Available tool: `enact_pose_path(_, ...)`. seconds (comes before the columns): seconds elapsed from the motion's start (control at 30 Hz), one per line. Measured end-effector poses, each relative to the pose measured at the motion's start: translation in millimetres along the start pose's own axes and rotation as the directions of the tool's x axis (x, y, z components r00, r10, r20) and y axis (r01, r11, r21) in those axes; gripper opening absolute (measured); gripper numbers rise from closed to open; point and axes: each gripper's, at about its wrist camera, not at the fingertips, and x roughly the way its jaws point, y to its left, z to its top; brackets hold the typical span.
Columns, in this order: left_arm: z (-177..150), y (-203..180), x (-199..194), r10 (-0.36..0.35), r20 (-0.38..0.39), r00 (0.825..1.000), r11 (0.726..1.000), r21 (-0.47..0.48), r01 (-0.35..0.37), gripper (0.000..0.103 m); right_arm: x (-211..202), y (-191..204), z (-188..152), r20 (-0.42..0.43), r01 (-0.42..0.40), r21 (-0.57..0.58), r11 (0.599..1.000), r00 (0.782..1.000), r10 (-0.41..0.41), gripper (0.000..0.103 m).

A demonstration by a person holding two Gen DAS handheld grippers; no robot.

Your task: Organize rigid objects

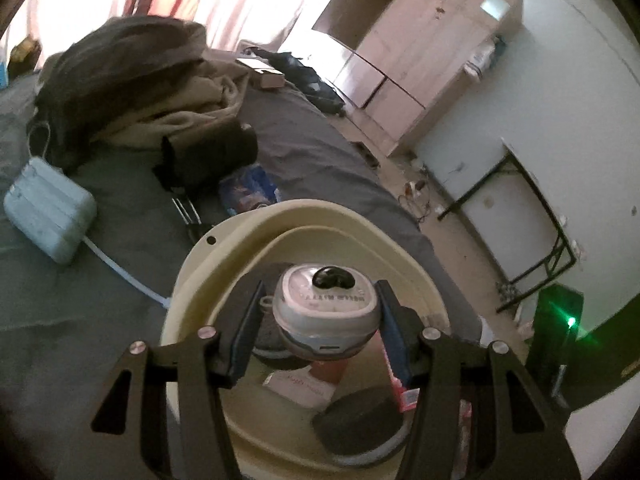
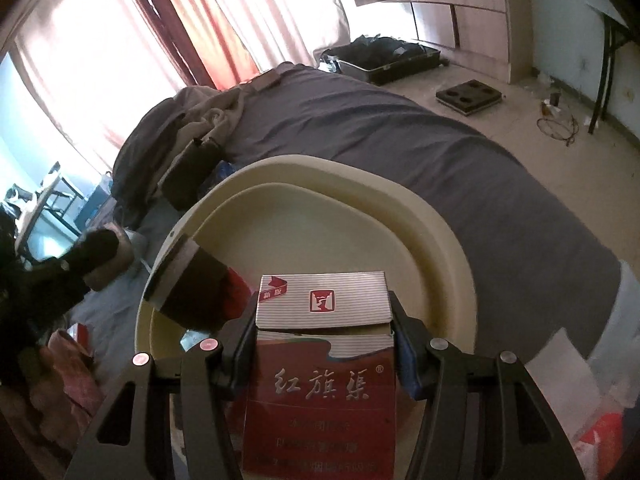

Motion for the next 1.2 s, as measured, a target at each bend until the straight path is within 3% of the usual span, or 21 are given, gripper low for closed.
enact_pose_path(0.17,-4,-11,11,-0.029,-0.046,0.999,0.999,0.025,0.03,0.056,23,-6,5,-0.013,-0.047,0.04,0.998,0.999,0.048,0.056)
enact_pose_path(0.37,-12,-32,20,-0.078,-0.106,0.991,0.991,0.098,0.089,0.056,45,5,5,-0.041,-0.013,0.002,1.0,0.999,0.013,0.059)
enact_pose_path(0.5,-16,-40,22,-0.08,-0.131,0.988,0.988,0.118,0.096,0.056,40,13,-2,-0.017,-0.016,-0.027,1.0,1.0,0.016,0.071)
enact_pose_path(0.53,-16,-40,21,-0.073,-0.129,0.989,0.989,0.121,0.089,0.056,36,16,-4,-0.001,-0.015,-0.03,0.999,1.0,0.015,0.092)
enact_pose_path(0.57,-16,-38,20,-0.065,-0.127,0.99,0.99,0.114,0.08,0.056,30,17,-7,0.016,-0.008,-0.028,1.0,1.0,0.009,0.1)
enact_pose_path(0.77,-19,-41,23,-0.05,-0.154,0.987,0.988,0.137,0.072,0.056,-25,7,-30,0.154,0.026,0.029,0.999,0.988,-0.03,0.103)
enact_pose_path(0.87,-23,-45,17,-0.047,-0.191,0.98,0.98,0.182,0.082,0.056,-66,-6,-53,0.245,0.029,0.095,0.995,0.968,-0.052,0.103)
enact_pose_path(0.93,-20,-40,11,-0.045,-0.16,0.986,0.985,0.158,0.071,0.056,-92,-15,-72,0.296,0.026,0.14,0.99,0.953,-0.066,0.103)
enact_pose_path(1.07,-21,-41,16,-0.025,-0.171,0.985,0.987,0.151,0.051,0.058,-146,-36,-118,0.354,0.063,0.222,0.973,0.925,-0.141,0.103)
enact_pose_path(1.13,-20,-49,10,-0.064,-0.154,0.986,0.988,0.128,0.084,0.071,-179,-47,-147,0.365,0.138,0.267,0.954,0.901,-0.232,0.103)
enact_pose_path(1.2,-24,-68,3,-0.129,-0.133,0.983,0.977,0.151,0.149,0.091,-208,-54,-171,0.381,0.194,0.303,0.933,0.873,-0.305,0.103)
